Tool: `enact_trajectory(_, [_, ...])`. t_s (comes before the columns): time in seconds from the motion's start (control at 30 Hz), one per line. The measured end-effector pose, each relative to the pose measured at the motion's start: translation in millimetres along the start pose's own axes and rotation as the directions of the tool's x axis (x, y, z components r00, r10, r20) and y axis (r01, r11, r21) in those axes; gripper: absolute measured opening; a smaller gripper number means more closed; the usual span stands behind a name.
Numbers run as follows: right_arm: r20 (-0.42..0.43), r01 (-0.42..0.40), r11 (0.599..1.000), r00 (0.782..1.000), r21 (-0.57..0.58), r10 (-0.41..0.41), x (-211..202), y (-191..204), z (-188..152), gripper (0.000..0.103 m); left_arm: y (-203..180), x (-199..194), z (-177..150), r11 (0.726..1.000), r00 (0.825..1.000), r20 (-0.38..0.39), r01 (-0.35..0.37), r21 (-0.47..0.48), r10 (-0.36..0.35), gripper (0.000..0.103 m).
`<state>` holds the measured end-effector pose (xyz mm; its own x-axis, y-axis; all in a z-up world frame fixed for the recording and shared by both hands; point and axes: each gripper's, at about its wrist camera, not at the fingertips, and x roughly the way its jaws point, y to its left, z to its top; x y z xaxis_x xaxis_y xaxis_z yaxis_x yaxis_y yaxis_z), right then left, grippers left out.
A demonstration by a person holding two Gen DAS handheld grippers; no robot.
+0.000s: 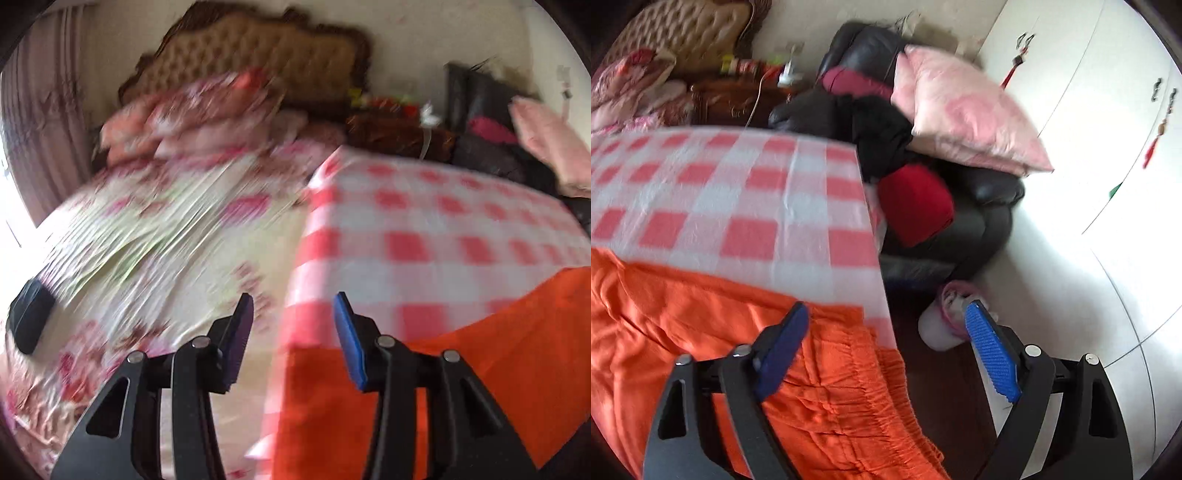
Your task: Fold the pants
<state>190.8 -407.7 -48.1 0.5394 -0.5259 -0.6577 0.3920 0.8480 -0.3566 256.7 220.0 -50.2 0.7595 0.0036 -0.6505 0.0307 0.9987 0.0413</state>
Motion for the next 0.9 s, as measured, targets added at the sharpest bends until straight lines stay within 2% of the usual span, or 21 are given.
enact_trajectory(0.03, [0.010, -0.037, 0.999, 0.999, -0.009, 0.037, -5.8, 8.1, 3.3, 0.084, -26.7, -6.0, 3.8, 0.997, 0.997, 0.015, 0.078, 0.019, -0.078, 0.046])
enact_trajectory(0.07, [0.021, -0.075, 0.997, 0.997, -0.030, 0.076, -13.4, 23.2, 6.2, 0.084, -68.8, -11.2, 8.1, 0.981, 0.983, 0.016, 0.183, 0.063, -0.184, 0.046])
enact_trajectory(0.13, [0.045, -0.145, 0.986, 0.988, -0.081, 0.149, -26.9, 57.2, 11.0, 0.083, -129.1, -14.8, 12.2, 0.954, 0.961, 0.009, 0.274, 0.123, -0.277, 0.046])
enact_trajectory(0.2, [0.058, -0.206, 0.974, 0.975, -0.098, 0.213, -35.1, 86.5, 14.2, 0.082, -188.6, -1.5, 13.9, 0.915, 0.923, -0.077, 0.383, 0.124, -0.376, 0.043])
enact_trajectory(0.23, [0.060, -0.236, 0.967, 0.968, -0.094, 0.242, -36.3, 104.1, 17.7, 0.082, -209.2, 7.1, 13.1, 0.909, 0.915, -0.111, 0.400, 0.121, -0.388, 0.028])
enact_trajectory(0.27, [0.059, -0.249, 0.964, 0.965, -0.092, 0.255, -34.5, 118.0, 21.7, 0.082, -232.8, 18.5, 11.1, 0.900, 0.903, -0.156, 0.419, 0.117, -0.400, 0.020])
enact_trajectory(0.3, [0.055, -0.252, 0.964, 0.965, -0.090, 0.257, -30.8, 126.9, 25.5, 0.082, -250.0, 26.1, 8.1, 0.891, 0.889, -0.184, 0.441, 0.107, -0.419, 0.015])
enact_trajectory(0.4, [-0.014, -0.317, 0.945, 0.948, -0.086, 0.317, -10.1, 159.8, 38.0, 0.081, -288.8, 32.0, -3.8, 0.861, 0.854, -0.220, 0.500, 0.092, -0.472, 0.015])
enact_trajectory(0.43, [-0.019, -0.289, 0.951, 0.957, -0.110, 0.289, -4.7, 168.3, 38.1, 0.081, -300.2, 31.7, -9.5, 0.852, 0.846, -0.226, 0.514, 0.101, -0.483, 0.015])
enact_trajectory(0.5, [-0.068, -0.226, 0.962, 0.974, -0.153, 0.218, 18.3, 181.1, 40.3, 0.081, -319.6, 32.6, -19.8, 0.845, 0.839, -0.244, 0.522, 0.114, -0.486, 0.016])
enact_trajectory(0.57, [-0.076, -0.213, 0.971, 0.976, -0.111, 0.205, 29.4, 178.6, 42.3, 0.085, -329.6, 33.9, -24.7, 0.844, 0.836, -0.253, 0.525, 0.106, -0.488, 0.016])
enact_trajectory(0.63, [-0.079, -0.212, 0.974, 0.976, -0.084, 0.205, 28.2, 174.9, 46.4, 0.083, -331.6, 34.7, -21.2, 0.847, 0.838, -0.233, 0.523, 0.091, -0.493, 0.016])
enact_trajectory(0.7, [-0.009, -0.254, 0.965, 0.967, -0.071, 0.254, 16.3, 170.2, 45.5, 0.083, -336.9, 40.6, -11.0, 0.843, 0.832, -0.224, 0.533, 0.069, -0.508, 0.016])
enact_trajectory(0.73, [0.015, -0.236, 0.969, 0.971, -0.071, 0.237, 10.8, 165.8, 44.4, 0.083, -339.7, 42.4, -5.2, 0.839, 0.829, -0.224, 0.539, 0.074, -0.513, 0.016])
enact_trajectory(0.8, [0.064, -0.226, 0.974, 0.972, 0.002, 0.225, -3.9, 136.4, 35.2, 0.084, -351.0, 49.2, 5.4, 0.835, 0.831, -0.231, 0.540, 0.107, -0.507, 0.016])
enact_trajectory(0.87, [0.043, -0.226, 0.973, 0.974, 0.041, 0.224, -5.6, 106.5, 22.5, 0.084, -362.7, 63.2, 9.2, 0.834, 0.824, -0.283, 0.538, 0.123, -0.490, 0.016])
enact_trajectory(0.9, [0.025, -0.189, 0.981, 0.982, 0.041, 0.189, -4.6, 91.1, 14.2, 0.084, -365.8, 70.5, 8.5, 0.844, 0.831, -0.303, 0.521, 0.130, -0.466, 0.016])
